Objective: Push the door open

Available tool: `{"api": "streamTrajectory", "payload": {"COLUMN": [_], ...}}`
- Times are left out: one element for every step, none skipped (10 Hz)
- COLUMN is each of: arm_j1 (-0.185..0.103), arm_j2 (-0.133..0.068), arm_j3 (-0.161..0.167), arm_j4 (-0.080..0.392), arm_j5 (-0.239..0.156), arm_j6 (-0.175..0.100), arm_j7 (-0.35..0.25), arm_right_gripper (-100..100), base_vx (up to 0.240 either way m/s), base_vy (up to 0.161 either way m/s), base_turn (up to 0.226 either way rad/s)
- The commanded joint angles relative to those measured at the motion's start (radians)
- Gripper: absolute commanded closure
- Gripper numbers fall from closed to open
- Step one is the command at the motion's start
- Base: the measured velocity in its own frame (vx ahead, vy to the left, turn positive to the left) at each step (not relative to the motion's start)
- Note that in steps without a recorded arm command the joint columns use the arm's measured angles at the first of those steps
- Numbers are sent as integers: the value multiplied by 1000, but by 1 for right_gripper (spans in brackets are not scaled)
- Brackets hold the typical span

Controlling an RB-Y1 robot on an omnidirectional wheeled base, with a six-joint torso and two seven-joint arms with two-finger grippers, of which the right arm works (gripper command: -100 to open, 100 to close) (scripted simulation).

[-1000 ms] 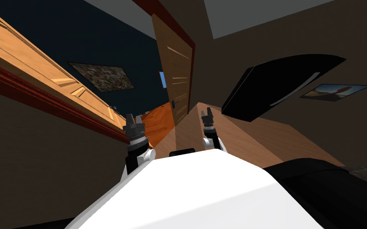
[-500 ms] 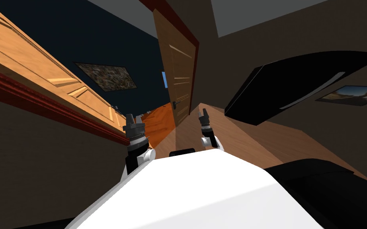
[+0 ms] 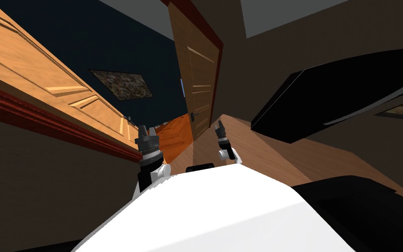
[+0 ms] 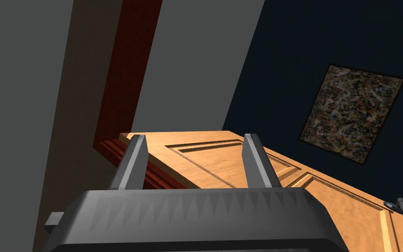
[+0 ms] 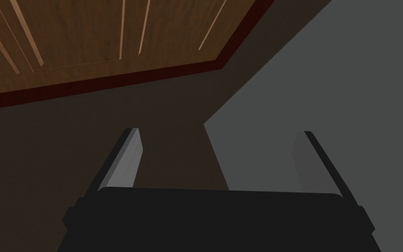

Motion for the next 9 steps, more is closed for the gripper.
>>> {"api": "streamTrajectory", "payload": {"arm_j1": [-21, -32, -43, -54, -65, -77, -88, -100, -111], "arm_j2": [0, -2, -3, -5, -6, -8, -9, -10, -11], "arm_j3": [7, 10, 14, 18, 21, 25, 29, 32, 36], "arm_j4": [37, 55, 74, 93, 111, 130, 149, 169, 188], "arm_j5": [3, 5, 6, 8, 9, 10, 12, 13, 15], "arm_j6": [3, 7, 10, 14, 18, 22, 25, 29, 33], "arm_j7": [-7, -12, -17, -22, -27, -32, -37, -42, -47], "arm_right_gripper": [-100, -100, -100, -100, -100, -100, -100, -100, -100], "base_vx": [96, 89, 82, 78, 79, 91, 86, 99, 95], "base_vy": [-50, -48, -36, -42, -61, -68, -67, -66, -60], "base_turn": [64, 96, 86, 80, 79, 86, 92, 91, 79]}}
